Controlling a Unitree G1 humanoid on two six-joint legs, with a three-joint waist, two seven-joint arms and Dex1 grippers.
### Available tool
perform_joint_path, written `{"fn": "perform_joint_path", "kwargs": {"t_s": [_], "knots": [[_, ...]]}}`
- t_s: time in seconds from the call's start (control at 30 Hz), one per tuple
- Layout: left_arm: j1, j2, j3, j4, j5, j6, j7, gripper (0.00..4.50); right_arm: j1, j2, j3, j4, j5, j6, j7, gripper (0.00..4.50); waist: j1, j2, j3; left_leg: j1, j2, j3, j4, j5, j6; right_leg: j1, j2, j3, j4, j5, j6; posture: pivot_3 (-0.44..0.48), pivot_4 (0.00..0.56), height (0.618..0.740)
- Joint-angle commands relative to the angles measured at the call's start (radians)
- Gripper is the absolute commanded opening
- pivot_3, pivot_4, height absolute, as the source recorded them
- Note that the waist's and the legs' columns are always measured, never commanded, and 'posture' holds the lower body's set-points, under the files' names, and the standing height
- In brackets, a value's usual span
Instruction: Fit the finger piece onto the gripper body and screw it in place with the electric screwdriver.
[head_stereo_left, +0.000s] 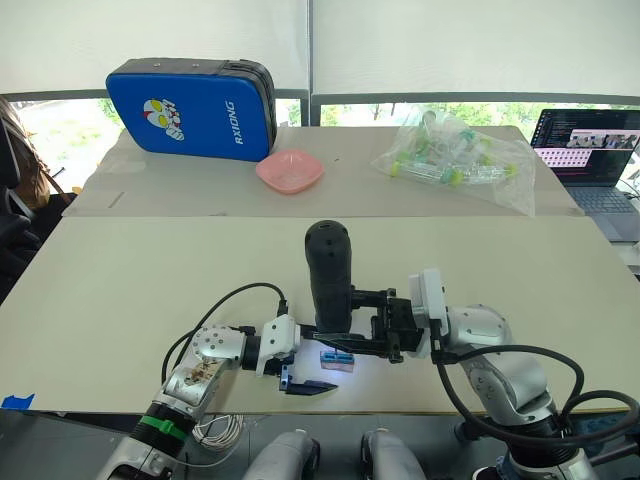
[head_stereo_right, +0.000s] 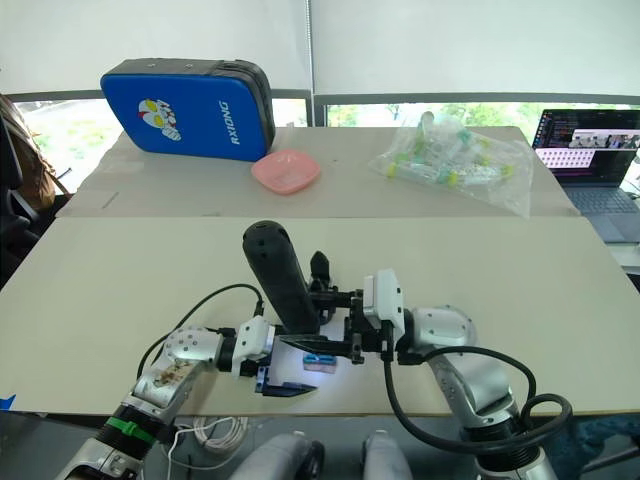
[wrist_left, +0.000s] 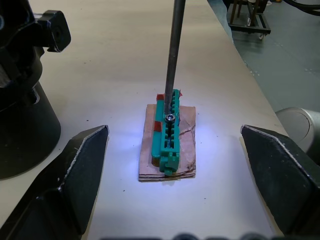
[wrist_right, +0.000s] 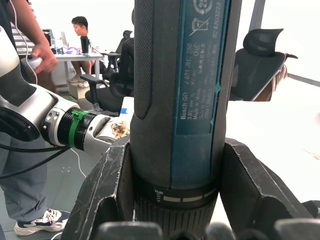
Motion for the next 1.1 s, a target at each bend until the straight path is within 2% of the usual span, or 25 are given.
{"fn": "perform_joint_path", "kwargs": {"t_s": [0.03, 1.1], "knots": [[0.021, 0.004, -0.023, 0.013, 0.011, 0.017, 0.002, 4.47, -0.029, 0.013, -0.002, -0.037, 0.021, -0.007, -0.005, 1.95, 0.000, 0.000, 0.000, 0.000, 0.000, 0.000, 0.000, 0.000, 0.000, 0.000, 0.000, 0.000, 0.000, 0.000, 0.000, 0.000, 0.150, 0.740], [0.020, 0.013, -0.019, 0.010, 0.011, 0.017, 0.003, 4.47, -0.024, 0.006, 0.001, -0.018, 0.012, -0.009, 0.001, 1.95, -0.001, 0.000, 0.000, 0.000, 0.000, 0.000, 0.000, 0.000, 0.000, 0.000, 0.000, 0.000, 0.000, 0.000, 0.000, 0.000, 0.150, 0.740]]}}
